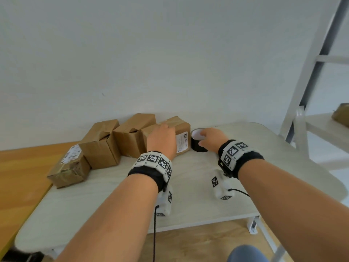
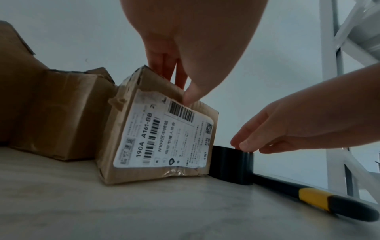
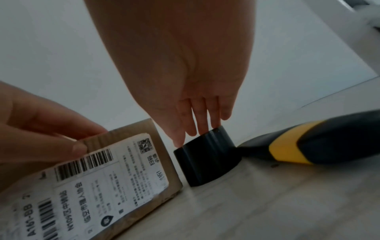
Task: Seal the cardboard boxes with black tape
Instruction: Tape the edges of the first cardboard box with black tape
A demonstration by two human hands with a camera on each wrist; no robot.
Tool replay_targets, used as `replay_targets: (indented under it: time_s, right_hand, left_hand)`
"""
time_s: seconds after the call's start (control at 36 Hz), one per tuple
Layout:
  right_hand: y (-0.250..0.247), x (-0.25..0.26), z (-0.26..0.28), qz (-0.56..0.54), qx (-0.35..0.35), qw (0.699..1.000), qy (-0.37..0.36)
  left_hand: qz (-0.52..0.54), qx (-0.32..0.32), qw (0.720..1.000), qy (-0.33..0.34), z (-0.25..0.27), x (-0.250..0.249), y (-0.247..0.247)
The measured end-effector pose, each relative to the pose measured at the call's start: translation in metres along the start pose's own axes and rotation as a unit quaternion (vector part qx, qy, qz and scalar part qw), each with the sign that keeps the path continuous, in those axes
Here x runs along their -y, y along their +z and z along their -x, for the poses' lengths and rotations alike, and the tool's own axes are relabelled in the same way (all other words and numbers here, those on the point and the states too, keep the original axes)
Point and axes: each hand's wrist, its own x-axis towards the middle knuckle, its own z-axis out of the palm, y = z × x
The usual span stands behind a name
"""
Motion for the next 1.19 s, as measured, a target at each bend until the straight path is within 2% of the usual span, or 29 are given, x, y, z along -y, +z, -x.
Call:
replay_targets:
  time_s: [0.08, 0.14, 0.22, 0.36, 0.47, 0.58, 0.75, 0.92, 1.08, 1.19]
  right_hand:
    - [-0.001, 0.008, -0.003, 0.018, 0.045, 0.999, 0.012]
    - [-0.002, 0.013, -0.001, 0.015, 0.045, 0.999, 0.015]
    - [-0.003, 0.014, -0.003, 0.038, 0.058, 0.997, 0.014]
    - [-0.007, 0.022, -0.006, 0.013, 0.095, 0.995, 0.028]
    - [-0.008, 0.011, -0.004, -0.027, 0.047, 0.998, 0.012]
    - [-0.007, -0.002, -0.005, -0.081, -0.061, 0.994, -0.035]
    - [-0.018, -0.004, 0.002, -0.138, -0.130, 0.980, -0.057]
    - [-0.025, -0.003, 0.013, -0.186, -0.175, 0.964, -0.078]
    - [-0.022, 0.000, 0.024, -0.217, -0.188, 0.954, -0.083]
    - [-0.020, 0.001, 0.036, -0.201, -0.196, 0.953, -0.111]
  left_hand:
    - [-0.020, -0.024, 0.999, 0.018, -0.002, 0.000, 0.004]
    - [-0.024, -0.036, 0.999, 0.024, -0.003, 0.001, 0.007]
    - [-0.015, -0.043, 0.999, 0.018, -0.006, 0.001, 0.010]
    - [0.010, -0.061, 0.998, 0.002, -0.009, -0.002, 0.012]
    - [0.010, -0.069, 0.998, 0.000, -0.012, -0.007, 0.010]
    - [-0.001, -0.060, 0.998, -0.003, -0.013, -0.010, 0.007]
    - [0.010, -0.027, 1.000, -0.009, -0.007, -0.007, -0.001]
    - [0.023, 0.007, 0.999, -0.031, 0.005, 0.010, -0.012]
    - [0.036, 0.055, 0.997, -0.050, 0.019, 0.030, -0.015]
    - [0.049, 0.050, 0.997, -0.040, 0.020, 0.030, -0.010]
